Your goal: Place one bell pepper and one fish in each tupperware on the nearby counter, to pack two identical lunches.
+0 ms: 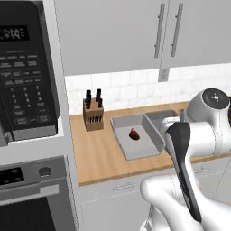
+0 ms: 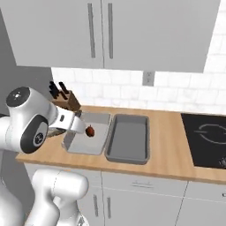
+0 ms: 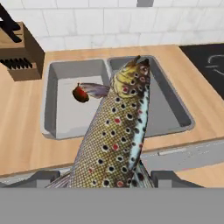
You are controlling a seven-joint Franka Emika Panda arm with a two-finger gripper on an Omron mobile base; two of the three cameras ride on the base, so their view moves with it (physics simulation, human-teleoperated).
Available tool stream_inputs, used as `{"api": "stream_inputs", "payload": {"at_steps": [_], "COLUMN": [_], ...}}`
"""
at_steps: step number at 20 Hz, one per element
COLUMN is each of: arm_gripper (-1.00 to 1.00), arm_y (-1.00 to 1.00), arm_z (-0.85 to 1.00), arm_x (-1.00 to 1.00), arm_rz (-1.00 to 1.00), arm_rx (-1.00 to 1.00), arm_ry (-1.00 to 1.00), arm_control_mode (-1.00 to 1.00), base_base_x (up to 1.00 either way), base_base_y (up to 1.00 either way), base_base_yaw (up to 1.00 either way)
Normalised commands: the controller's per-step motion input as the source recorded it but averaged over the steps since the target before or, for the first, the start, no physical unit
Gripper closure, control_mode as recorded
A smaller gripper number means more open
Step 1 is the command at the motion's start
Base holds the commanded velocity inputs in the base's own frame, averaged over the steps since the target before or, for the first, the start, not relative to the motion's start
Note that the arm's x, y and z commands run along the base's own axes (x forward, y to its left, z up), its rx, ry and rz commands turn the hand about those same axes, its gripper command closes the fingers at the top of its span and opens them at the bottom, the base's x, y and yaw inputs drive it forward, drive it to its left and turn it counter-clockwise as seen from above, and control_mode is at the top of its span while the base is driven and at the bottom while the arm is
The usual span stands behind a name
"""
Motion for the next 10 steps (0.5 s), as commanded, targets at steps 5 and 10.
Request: {"api": "stream_inputs", "payload": {"at_steps": [5,10], "arm_gripper": [1.00,1.00], "arm_y": [0.00,-0.10], "arm_z": [0.00,-0.49], "arm_x": [0.00,0.62], "arm_rz": [0.00,0.29], "arm_rx": [0.00,0.00], "arm_ry": [0.00,0.07], "arm_control_mode": [1.00,-1.00], "base_base_x": [0.99,0.18], "base_base_y": [-0.09,0.00], "base_base_yaw": [0.51,0.09]}}
